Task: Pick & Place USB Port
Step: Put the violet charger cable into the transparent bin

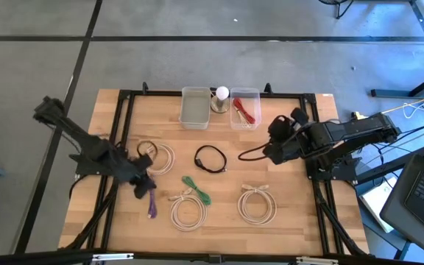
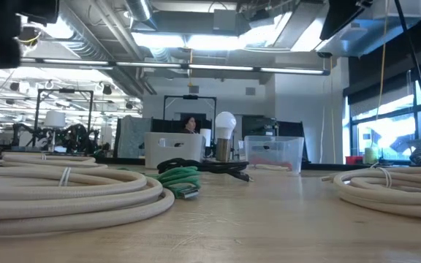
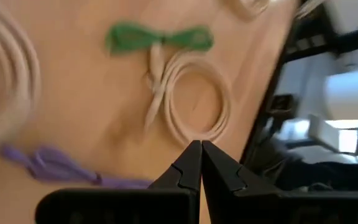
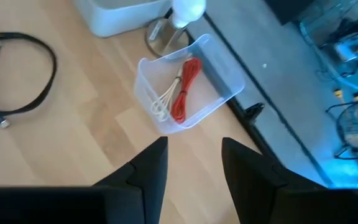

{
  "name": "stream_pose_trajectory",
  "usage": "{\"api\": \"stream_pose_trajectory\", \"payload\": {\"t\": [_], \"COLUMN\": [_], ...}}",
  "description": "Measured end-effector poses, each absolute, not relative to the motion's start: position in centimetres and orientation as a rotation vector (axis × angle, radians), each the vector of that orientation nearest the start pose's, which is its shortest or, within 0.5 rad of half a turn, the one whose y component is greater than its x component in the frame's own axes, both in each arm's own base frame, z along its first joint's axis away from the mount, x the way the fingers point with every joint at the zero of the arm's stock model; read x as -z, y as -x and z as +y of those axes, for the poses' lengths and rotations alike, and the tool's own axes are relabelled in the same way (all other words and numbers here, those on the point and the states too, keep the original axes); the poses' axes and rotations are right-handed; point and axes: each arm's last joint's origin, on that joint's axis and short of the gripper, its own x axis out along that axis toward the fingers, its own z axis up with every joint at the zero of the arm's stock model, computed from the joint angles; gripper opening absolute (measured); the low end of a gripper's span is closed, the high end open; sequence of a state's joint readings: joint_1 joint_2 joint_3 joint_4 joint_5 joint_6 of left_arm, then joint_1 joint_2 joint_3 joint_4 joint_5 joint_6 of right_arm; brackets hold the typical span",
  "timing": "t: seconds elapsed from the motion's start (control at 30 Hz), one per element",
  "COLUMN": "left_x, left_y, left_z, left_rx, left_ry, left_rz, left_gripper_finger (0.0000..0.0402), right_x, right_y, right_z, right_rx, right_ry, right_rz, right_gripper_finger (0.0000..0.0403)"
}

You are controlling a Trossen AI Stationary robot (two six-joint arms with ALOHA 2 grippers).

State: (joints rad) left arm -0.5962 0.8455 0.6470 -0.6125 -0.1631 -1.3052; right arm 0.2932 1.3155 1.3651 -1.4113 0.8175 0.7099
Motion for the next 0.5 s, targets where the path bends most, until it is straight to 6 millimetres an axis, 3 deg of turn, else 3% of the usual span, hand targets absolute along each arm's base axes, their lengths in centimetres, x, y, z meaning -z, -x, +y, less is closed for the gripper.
{"api": "stream_pose_trajectory", "payload": {"t": [0.23,0.4,0.5], "left_x": [-20.7,-19.1,-18.9], "left_y": [-15.8,-15.6,-15.5], "left_z": [-11.9,-11.6,-11.6], "left_rx": [-0.391,-0.603,-0.643], "left_ry": [0.96,0.997,1.033], "left_rz": [1.078,1.199,1.215], "left_gripper_finger": [0.0003,0.0007,0.0018], "right_x": [-34.7,-34.6,-34.6], "right_y": [-21.0,-21.0,-20.9], "right_z": [4.0,4.0,4.0], "right_rx": [0.84,0.818,0.8], "right_ry": [0.161,0.174,0.161], "right_rz": [0.88,0.908,0.927], "right_gripper_finger": [0.0153,0.0153,0.0153]}}
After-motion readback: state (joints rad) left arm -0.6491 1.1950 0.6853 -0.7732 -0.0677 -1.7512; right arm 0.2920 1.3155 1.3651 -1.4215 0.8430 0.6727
